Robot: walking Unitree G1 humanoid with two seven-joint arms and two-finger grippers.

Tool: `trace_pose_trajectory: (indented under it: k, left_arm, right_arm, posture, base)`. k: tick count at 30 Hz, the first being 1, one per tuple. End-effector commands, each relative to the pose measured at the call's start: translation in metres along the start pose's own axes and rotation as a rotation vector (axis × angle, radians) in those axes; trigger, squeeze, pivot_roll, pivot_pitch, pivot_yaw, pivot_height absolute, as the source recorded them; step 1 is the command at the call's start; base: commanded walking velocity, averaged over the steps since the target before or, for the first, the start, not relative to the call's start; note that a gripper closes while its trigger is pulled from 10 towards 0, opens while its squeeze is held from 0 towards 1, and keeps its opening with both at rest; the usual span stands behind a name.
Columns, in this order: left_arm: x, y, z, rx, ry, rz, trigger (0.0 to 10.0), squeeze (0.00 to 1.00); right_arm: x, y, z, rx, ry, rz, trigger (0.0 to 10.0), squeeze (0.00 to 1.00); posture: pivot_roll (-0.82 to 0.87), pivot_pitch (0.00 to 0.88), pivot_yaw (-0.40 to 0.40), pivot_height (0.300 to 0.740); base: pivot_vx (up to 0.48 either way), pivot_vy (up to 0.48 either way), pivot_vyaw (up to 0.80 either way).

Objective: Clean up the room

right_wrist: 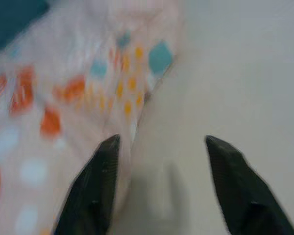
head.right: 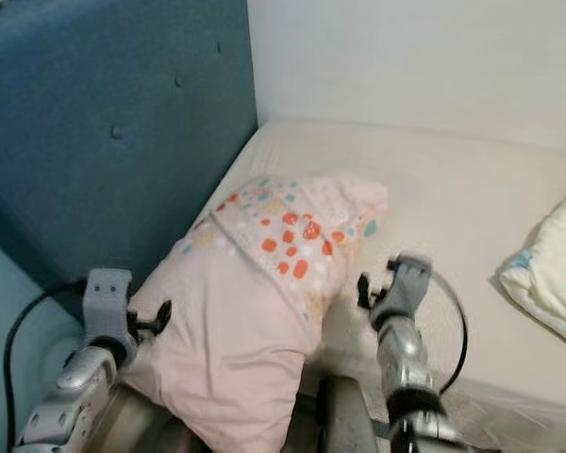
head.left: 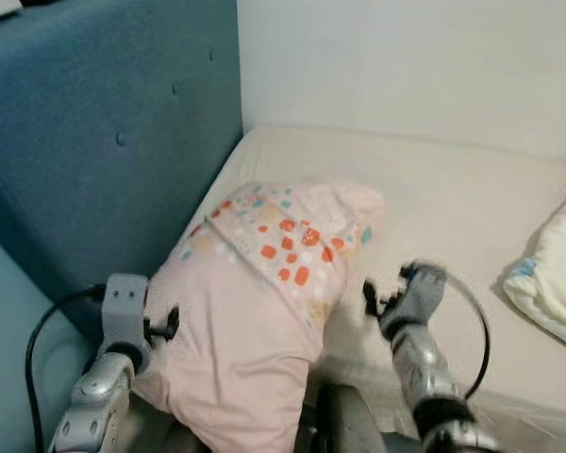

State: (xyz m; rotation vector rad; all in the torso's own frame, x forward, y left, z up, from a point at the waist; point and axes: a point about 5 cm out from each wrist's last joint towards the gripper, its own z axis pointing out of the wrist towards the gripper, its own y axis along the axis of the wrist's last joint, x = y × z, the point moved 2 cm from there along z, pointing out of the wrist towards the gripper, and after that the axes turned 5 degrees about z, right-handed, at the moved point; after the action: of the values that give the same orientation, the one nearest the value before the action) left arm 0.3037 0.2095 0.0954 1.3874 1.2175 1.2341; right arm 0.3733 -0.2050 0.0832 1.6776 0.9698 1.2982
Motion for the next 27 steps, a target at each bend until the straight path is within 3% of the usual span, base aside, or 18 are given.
trace_pose_trajectory:
  k: [1,3,4,7,9,12,16,18,21,23,26,27]
  left_arm:
    - [0.011,0.014,-0.006,-0.068,0.024,-0.005,10.0,0.00]
    - [0.014,0.020,-0.009,-0.091,0.033,-0.001,10.0,0.00]
    - [0.020,0.035,-0.017,-0.142,0.054,0.013,10.0,0.00]
    - [0.022,0.045,-0.026,-0.170,0.056,0.026,10.0,0.00]
    - [0.022,0.045,-0.026,-0.170,0.056,0.026,10.0,0.00]
    - [0.024,0.053,-0.043,-0.184,0.069,0.056,10.0,0.00]
    - [0.026,0.054,-0.049,-0.184,0.073,0.068,10.0,0.00]
    - [0.030,0.056,-0.061,-0.177,0.091,0.090,10.0,0.00]
    - [0.032,0.056,-0.067,-0.170,0.100,0.097,10.0,0.00]
    - [0.034,0.055,-0.071,-0.164,0.106,0.101,10.0,0.00]
    - [0.033,0.054,-0.073,-0.146,0.107,0.102,10.0,0.00]
    - [0.033,0.054,-0.073,-0.146,0.107,0.102,10.0,0.00]
  right_arm:
    - [-0.005,0.007,0.007,0.026,-0.050,0.071,0.0,0.00]
    - [-0.005,0.015,0.011,0.019,-0.060,0.085,0.0,0.00]
    - [-0.002,0.031,0.018,0.005,-0.067,0.112,0.0,0.00]
    - [0.000,0.039,0.021,0.003,-0.073,0.123,0.0,0.00]
    - [0.000,0.039,0.021,0.003,-0.073,0.123,0.0,0.00]
    - [0.000,0.046,0.024,0.008,-0.119,0.177,0.0,0.00]
    - [0.000,0.047,0.025,0.008,-0.137,0.214,0.0,0.00]
    - [0.003,0.051,0.027,0.007,-0.153,0.286,0.0,0.00]
    - [0.007,0.054,0.028,0.005,-0.148,0.314,0.0,0.00]
    - [0.017,0.059,0.031,0.000,-0.116,0.348,0.0,0.00]
    - [0.079,0.065,0.035,0.050,0.184,0.356,0.0,0.00]
    - [0.079,0.065,0.035,0.050,0.184,0.356,0.0,0.00]
  posture:
    - [0.12,0.290,-0.058,0.610]
    - [0.13,0.297,-0.061,0.610]
    - [0.18,0.341,-0.062,0.610]
    - [0.22,0.373,-0.061,0.610]
    - [0.22,0.373,-0.061,0.610]
    - [0.27,0.410,-0.059,0.610]
    - [0.30,0.415,-0.052,0.610]
    - [0.33,0.434,-0.041,0.610]
    - [0.33,0.434,-0.038,0.610]
    - [0.33,0.434,-0.036,0.610]
    - [0.32,0.433,-0.029,0.610]
    - [0.32,0.433,-0.029,0.610]
  base:
    - [0.000,0.000,0.00]
    - [0.000,0.000,0.00]
    - [0.000,0.000,0.00]
    - [0.000,0.000,0.00]
    - [0.000,0.000,0.00]
    - [0.000,0.000,0.00]
    - [0.000,0.000,0.00]
    - [0.000,0.000,0.00]
    - [0.000,0.000,0.00]
    - [0.000,0.000,0.00]
    - [0.000,0.000,0.00]
    - [0.000,0.000,0.00]
